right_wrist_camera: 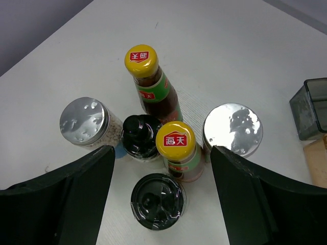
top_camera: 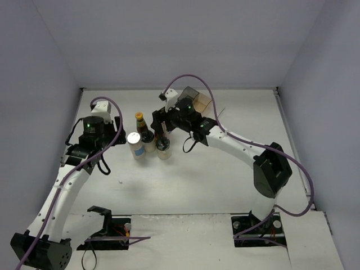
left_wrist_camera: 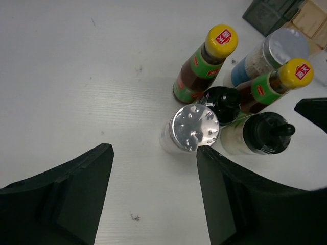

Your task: Organize the condiment bottles

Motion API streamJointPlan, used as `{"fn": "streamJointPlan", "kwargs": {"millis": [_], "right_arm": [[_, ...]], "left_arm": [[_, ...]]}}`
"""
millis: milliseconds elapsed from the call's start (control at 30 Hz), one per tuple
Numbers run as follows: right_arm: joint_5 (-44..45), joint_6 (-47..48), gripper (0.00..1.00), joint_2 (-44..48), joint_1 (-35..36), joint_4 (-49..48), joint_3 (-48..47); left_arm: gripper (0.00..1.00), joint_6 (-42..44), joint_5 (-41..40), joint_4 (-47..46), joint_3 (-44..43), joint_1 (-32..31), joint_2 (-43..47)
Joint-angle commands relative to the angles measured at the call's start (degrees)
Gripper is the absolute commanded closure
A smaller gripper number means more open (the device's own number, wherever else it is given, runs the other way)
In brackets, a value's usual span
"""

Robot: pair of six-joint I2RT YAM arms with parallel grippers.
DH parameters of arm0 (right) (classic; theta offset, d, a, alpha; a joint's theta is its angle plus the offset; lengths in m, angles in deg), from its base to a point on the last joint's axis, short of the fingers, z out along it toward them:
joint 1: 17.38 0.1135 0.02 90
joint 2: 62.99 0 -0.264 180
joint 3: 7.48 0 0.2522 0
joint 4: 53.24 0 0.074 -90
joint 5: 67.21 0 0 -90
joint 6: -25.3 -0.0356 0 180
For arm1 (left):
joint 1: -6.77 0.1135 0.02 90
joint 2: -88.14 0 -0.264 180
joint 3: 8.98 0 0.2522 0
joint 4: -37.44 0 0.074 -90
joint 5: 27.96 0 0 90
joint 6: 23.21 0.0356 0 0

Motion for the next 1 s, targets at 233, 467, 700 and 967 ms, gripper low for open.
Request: {"fn": "streamJointPlan", "kwargs": {"millis": [233,467,700,967], "right_arm": [[-0.89,1.32,0.27,-4.56,0.59,-5.38,-6.75],[-0.36,1.76,0.37,-5.79,0.68,-5.47,-7.28],[1.04,1.76,0.52,-6.32,0.77,-5.47,-7.02],[2.36,2.20,0.79,-5.61,0.95,-5.12,-5.70]], "left_arm": [[0.34,1.68,-3.03,-3.16,-0.12,-0.67,1.35],[0.34,1.94,-3.21,-3.16,-0.04,-1.03,1.43],[0.34,1.94,-3.21,-3.25,0.05,-1.03,1.35],[0.34,2.03,-3.21,-3.34,0.32,-1.11,1.52]]}}
